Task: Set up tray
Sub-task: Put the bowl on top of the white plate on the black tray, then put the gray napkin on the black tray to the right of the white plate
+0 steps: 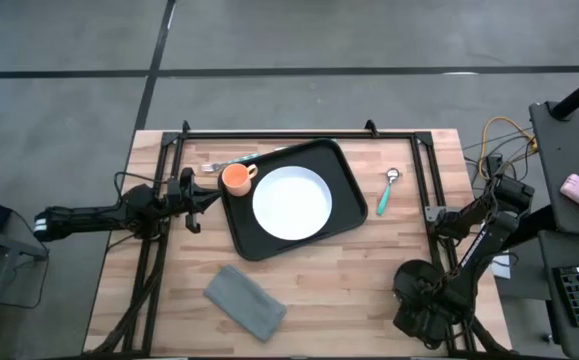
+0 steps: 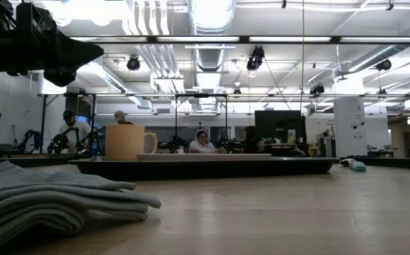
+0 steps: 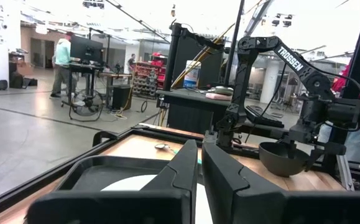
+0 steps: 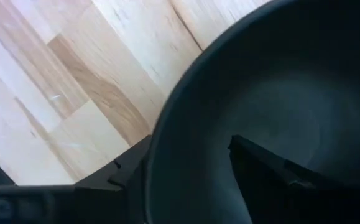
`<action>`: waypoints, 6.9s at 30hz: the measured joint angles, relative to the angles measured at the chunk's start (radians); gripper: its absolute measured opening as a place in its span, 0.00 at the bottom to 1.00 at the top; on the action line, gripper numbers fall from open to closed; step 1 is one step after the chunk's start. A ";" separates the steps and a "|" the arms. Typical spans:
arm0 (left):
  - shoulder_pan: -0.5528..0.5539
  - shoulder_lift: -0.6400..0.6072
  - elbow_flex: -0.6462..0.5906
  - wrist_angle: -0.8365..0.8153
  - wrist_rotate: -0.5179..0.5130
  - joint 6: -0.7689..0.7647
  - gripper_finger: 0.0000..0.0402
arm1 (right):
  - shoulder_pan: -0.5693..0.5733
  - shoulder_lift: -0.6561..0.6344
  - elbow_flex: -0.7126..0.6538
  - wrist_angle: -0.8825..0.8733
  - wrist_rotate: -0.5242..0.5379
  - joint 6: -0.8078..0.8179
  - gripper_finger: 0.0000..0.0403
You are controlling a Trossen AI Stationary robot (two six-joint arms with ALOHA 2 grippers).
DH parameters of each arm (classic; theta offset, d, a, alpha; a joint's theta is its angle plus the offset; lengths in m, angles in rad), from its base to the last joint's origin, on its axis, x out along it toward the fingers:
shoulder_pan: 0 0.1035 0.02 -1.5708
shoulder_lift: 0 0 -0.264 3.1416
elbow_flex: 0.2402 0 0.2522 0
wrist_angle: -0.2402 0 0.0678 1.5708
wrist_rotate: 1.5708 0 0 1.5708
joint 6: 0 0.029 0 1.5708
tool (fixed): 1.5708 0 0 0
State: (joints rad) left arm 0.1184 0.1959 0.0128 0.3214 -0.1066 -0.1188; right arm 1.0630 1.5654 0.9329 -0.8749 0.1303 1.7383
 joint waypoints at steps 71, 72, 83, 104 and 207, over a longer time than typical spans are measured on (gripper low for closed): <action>0.000 0.000 -0.001 0.000 0.000 0.001 0.01 | -1.105 0.440 0.745 0.044 -0.104 -1.959 0.02; 0.000 0.000 -0.001 0.000 0.000 0.001 0.01 | -1.109 0.451 0.757 0.030 -0.116 -1.955 0.02; 0.000 0.000 -0.001 0.000 0.000 0.001 0.01 | -1.128 0.468 0.745 0.015 -0.188 -1.949 0.02; 0.000 0.000 -0.001 0.000 0.000 0.001 0.01 | -1.127 0.467 0.660 0.104 -0.180 -1.954 0.02; 0.000 0.000 -0.001 0.000 0.000 0.008 0.01 | -0.877 -1.565 -0.835 1.024 0.103 -1.642 0.02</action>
State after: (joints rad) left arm 0.1187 0.1963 0.0116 0.3210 -0.1066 -0.1104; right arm 0.1860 0.0007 0.0982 0.1491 0.2337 0.0960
